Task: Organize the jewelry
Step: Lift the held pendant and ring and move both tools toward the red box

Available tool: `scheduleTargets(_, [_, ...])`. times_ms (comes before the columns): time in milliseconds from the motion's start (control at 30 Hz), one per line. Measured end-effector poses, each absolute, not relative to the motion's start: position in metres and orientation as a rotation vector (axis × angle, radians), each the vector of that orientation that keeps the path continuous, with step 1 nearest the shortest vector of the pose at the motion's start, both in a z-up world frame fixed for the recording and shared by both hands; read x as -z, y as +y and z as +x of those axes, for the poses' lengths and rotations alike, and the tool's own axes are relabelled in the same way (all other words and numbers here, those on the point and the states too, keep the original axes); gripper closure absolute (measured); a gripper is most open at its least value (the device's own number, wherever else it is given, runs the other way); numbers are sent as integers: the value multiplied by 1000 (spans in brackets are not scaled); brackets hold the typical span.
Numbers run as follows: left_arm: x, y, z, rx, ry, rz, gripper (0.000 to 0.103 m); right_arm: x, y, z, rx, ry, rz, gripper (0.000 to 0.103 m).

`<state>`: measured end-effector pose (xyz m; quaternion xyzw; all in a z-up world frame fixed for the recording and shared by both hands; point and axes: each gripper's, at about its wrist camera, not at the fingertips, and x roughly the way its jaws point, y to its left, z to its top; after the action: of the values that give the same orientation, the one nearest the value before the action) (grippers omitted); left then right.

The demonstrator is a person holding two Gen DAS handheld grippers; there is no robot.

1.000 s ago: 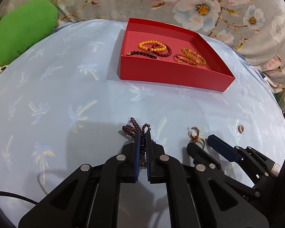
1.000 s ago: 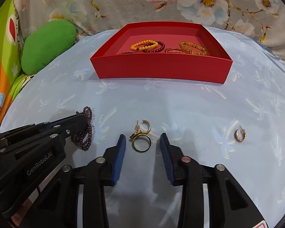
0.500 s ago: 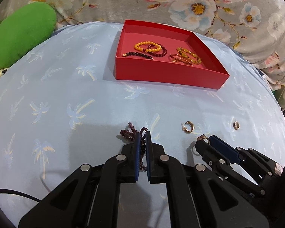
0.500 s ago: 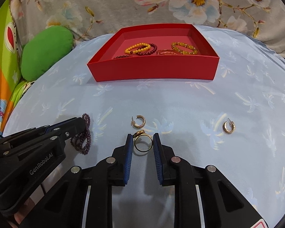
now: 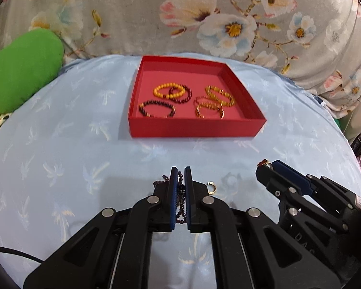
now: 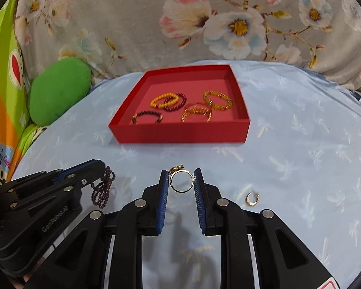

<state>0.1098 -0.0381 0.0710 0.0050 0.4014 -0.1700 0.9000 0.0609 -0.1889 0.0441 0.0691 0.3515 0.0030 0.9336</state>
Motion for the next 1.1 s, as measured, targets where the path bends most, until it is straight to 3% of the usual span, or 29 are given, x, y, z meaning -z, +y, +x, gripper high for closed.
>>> scheduleTargets(367, [-110, -56, 149, 358, 744, 52, 98, -69, -215, 108, 17, 673, 128, 82])
scheduleTargets(533, [-98, -48, 151, 353, 779, 42, 97, -68, -219, 109, 15, 673, 133, 82])
scheduleTargets(600, [-82, -43, 145, 341, 818, 33, 88, -62, -219, 104, 12, 687, 147, 82])
scheduleTargets(667, [-63, -36, 139, 326, 869, 2, 58, -52, -219, 95, 11, 699, 165, 82])
scheduleTargets(733, [-47, -33, 133, 309, 905, -8, 54, -44, -219, 87, 9, 711, 191, 82])
scheduleTargets(1000, [-9, -41, 117, 330, 989, 25, 55, -25, -212, 67, 7, 750, 209, 82])
scheduleTargets(1100, [-5, -41, 120, 344, 1005, 12, 72, -24, -210, 66, 8, 752, 208, 82])
